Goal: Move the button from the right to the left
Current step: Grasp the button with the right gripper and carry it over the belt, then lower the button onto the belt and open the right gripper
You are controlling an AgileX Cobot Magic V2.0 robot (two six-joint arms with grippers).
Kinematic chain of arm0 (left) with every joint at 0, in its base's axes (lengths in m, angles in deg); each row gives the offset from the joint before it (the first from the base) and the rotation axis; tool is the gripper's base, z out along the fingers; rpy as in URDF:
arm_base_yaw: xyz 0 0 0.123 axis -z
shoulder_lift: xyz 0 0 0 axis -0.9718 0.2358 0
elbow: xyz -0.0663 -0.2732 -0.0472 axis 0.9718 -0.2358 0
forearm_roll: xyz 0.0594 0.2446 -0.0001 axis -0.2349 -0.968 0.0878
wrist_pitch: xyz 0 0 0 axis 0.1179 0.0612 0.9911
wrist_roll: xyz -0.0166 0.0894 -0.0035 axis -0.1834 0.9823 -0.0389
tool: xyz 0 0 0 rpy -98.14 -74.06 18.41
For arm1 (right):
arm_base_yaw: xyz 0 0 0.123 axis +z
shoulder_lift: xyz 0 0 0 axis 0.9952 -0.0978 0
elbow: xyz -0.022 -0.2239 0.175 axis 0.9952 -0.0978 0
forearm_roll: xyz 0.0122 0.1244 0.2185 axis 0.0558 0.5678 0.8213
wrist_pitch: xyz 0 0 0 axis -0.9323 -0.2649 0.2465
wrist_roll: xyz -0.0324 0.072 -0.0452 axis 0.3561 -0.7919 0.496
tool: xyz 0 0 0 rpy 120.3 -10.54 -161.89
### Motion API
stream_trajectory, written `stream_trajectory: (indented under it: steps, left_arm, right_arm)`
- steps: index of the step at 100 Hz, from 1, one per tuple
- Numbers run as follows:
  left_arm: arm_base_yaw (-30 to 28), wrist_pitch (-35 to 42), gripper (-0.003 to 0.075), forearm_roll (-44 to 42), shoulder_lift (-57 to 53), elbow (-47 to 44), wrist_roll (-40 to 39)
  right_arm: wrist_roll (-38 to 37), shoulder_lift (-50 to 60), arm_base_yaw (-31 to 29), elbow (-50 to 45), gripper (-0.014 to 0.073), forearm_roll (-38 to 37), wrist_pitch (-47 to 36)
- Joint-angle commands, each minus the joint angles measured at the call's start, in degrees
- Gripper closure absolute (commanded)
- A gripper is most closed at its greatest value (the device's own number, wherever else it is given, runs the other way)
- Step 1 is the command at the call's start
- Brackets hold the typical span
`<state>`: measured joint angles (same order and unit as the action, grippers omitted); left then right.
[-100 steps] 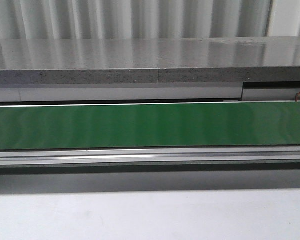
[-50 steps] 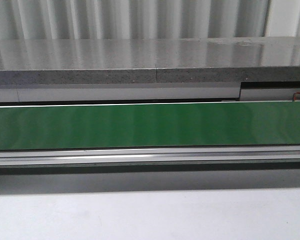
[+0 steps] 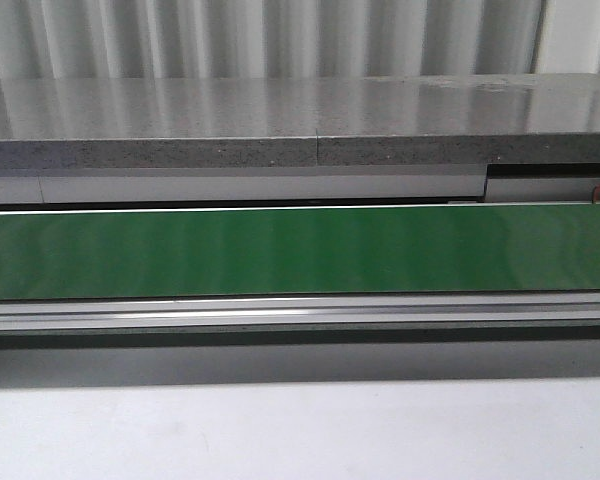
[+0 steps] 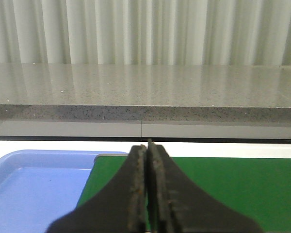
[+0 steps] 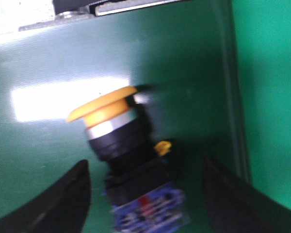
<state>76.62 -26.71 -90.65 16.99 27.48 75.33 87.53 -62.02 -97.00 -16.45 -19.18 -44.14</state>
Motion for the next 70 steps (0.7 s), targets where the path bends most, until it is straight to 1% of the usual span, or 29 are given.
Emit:
stream_trajectory:
  steps: [1,12,25,38,59,70]
  left_arm:
    - [0.3,4.6,0.0740,0.1,-1.9,-1.4,-0.6]
    - [0.3,4.6,0.0740,0.1,-1.9,-1.4,-0.6]
    - [0.3,4.6,0.0740,0.1,-1.9,-1.4,-0.6]
    - [0.3,4.6,0.0740,0.1,-1.9,-1.4,-0.6]
    - [0.3,4.6,0.0740,0.1,-1.9,-1.4,-0.6]
    - [0.3,4.6,0.0740,0.1,-1.9,-1.4,-0.6]
  right_arm:
    - [0.8,2.3,0.0,1.2,0.0008,0.2,-1.7]
    - [1.0,2.3,0.0,1.2,-0.0043,1.0,-3.1]
    - [3.5,3.8,1.2,1.2,-0.0043,2.5,-4.0]
    - [6.8,6.6,3.5,1.2,-0.0043,5.7,-5.8]
    - [8.9,13.1,6.2,1.1,-0.0043,5.7,-7.1]
    - [9.0,18.2,6.4,-1.3,-0.0043,5.7,-8.4]
